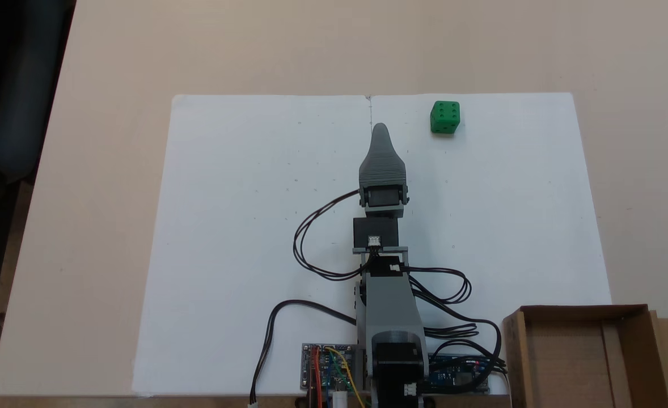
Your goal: Grasp a green dice and put it in the bin.
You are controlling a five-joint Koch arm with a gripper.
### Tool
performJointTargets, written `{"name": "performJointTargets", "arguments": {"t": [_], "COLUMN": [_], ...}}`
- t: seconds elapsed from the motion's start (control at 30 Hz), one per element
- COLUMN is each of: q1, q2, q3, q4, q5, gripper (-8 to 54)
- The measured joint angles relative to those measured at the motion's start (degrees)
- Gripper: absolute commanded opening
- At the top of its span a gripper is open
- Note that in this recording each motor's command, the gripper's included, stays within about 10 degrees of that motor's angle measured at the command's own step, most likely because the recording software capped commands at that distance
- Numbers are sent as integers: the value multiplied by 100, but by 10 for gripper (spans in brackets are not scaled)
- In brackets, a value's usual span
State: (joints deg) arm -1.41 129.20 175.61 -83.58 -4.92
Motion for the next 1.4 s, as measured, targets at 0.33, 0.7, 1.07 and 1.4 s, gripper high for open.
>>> {"name": "performJointTargets", "arguments": {"t": [0.33, 0.7, 1.07, 1.4], "q1": [439, 439, 413, 510], "q2": [0, 0, 0, -325], "q3": [0, 0, -1125, -3146], "q4": [1521, 1521, 3885, 7497], "q5": [26, 26, 26, 26], "gripper": [422, 422, 425, 429]}}
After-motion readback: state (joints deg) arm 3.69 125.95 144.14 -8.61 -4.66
